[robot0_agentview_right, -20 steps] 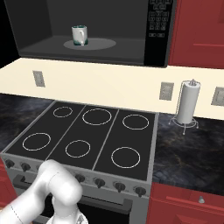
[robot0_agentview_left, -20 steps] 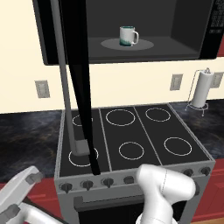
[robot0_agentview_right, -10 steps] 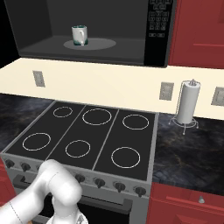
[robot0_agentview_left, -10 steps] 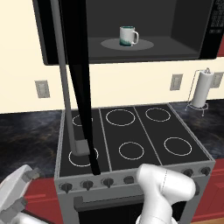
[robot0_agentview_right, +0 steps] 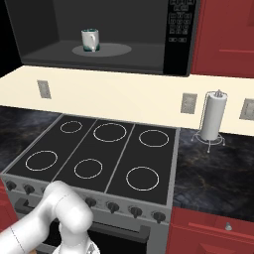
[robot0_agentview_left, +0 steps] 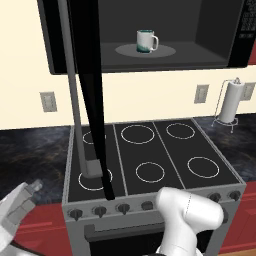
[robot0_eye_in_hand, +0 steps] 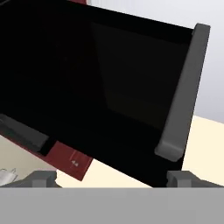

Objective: Pick the mug from the counter and place it inside the microwave. Then close the microwave.

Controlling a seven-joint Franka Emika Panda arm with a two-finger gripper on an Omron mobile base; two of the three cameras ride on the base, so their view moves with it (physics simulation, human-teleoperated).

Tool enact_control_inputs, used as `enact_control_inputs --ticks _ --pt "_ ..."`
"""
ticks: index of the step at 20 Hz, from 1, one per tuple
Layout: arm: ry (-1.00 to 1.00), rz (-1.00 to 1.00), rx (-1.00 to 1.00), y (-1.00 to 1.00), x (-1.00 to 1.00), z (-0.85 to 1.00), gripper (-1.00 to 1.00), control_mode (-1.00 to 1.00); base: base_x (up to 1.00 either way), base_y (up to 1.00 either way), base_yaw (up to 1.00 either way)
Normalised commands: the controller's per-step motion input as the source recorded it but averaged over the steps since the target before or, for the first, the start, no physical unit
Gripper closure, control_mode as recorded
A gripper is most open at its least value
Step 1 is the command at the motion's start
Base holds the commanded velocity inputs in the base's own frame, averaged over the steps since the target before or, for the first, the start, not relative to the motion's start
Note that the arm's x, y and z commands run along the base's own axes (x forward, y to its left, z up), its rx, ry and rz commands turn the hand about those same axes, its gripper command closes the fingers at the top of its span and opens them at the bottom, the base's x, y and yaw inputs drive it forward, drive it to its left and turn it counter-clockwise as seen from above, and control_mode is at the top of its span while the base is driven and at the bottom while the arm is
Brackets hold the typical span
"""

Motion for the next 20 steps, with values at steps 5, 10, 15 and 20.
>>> enact_control_inputs --ticks 5,10,15,20 --pt "0.07 0.07 0.00 -0.18 0.09 0.31 -1.00 -1.00 0.00 0.00 0.00" --pt "0.04 0.04 0.03 -0.37 0.00 0.33 -1.00 -1.00 0.00 0.00 0.00" --pt "0.00 0.02 0.04 -0.43 0.00 0.29 -1.00 -1.00 0.00 0.00 0.00" --pt "0.01 0.04 0.02 -0.57 0.00 0.20 -1.00 -1.00 0.00 0.00 0.00"
